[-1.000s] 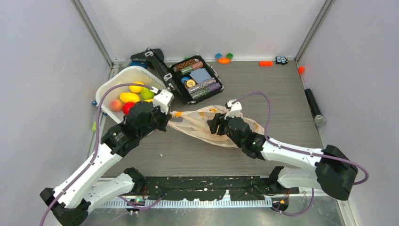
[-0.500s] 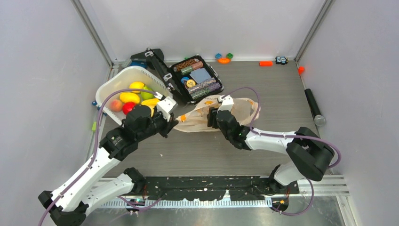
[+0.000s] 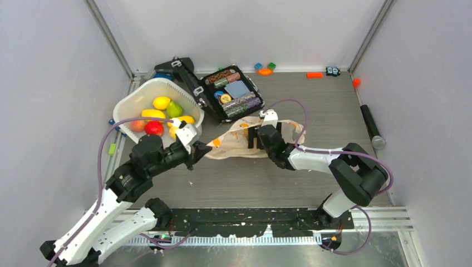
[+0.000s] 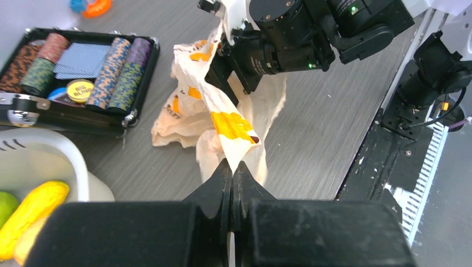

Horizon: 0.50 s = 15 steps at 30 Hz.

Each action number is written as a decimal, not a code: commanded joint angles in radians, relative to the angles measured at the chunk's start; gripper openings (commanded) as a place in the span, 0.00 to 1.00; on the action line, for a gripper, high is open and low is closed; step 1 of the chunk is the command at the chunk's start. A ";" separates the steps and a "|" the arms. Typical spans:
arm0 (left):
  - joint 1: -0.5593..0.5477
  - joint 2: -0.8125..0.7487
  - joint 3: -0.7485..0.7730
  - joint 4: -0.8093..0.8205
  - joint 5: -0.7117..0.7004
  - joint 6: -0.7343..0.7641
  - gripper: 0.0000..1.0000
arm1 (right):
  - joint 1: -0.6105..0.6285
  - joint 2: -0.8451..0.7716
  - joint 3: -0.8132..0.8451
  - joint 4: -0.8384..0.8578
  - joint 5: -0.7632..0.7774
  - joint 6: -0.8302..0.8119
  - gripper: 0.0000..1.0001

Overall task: Place the fake fruits into the plastic bag and tie a complex knot
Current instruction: Open the plastic bag at the center of the board.

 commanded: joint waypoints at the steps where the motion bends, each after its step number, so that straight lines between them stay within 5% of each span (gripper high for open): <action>1: -0.004 -0.083 -0.023 0.096 -0.052 0.036 0.00 | -0.031 -0.032 0.024 -0.053 0.057 -0.021 0.92; 6: -0.004 -0.165 -0.057 0.126 -0.277 0.045 0.00 | -0.096 -0.088 -0.009 -0.128 0.105 -0.013 0.99; 15: -0.004 -0.219 -0.085 0.148 -0.560 0.046 0.00 | -0.199 -0.161 -0.067 -0.185 0.113 -0.014 0.96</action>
